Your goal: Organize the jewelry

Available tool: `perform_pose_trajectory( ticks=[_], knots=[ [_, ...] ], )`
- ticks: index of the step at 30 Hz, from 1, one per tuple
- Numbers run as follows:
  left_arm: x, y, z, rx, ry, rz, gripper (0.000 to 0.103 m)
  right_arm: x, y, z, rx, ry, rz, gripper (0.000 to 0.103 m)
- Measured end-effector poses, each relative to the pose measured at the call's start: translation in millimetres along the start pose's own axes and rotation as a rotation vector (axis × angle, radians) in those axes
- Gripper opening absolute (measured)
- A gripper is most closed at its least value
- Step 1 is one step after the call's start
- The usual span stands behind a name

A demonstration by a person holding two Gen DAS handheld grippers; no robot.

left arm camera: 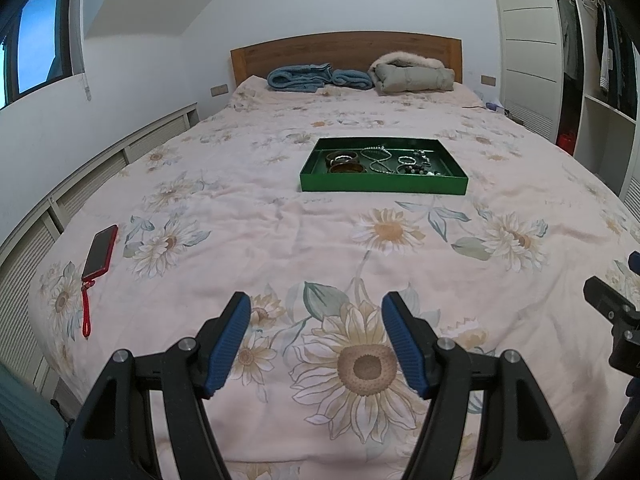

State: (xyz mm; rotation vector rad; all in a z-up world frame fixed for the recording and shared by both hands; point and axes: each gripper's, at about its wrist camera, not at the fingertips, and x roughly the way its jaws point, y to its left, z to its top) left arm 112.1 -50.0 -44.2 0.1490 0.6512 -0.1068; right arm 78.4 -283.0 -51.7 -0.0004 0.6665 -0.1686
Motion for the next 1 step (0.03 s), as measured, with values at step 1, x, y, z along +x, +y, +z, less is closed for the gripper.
perform_pose_trajectory(
  ticks=[1],
  knots=[
    [-0.7, 0.6, 0.9, -0.001, 0.001, 0.000, 0.067, 0.1, -0.2, 0.4, 0.000, 0.000, 0.001, 0.103]
  ],
)
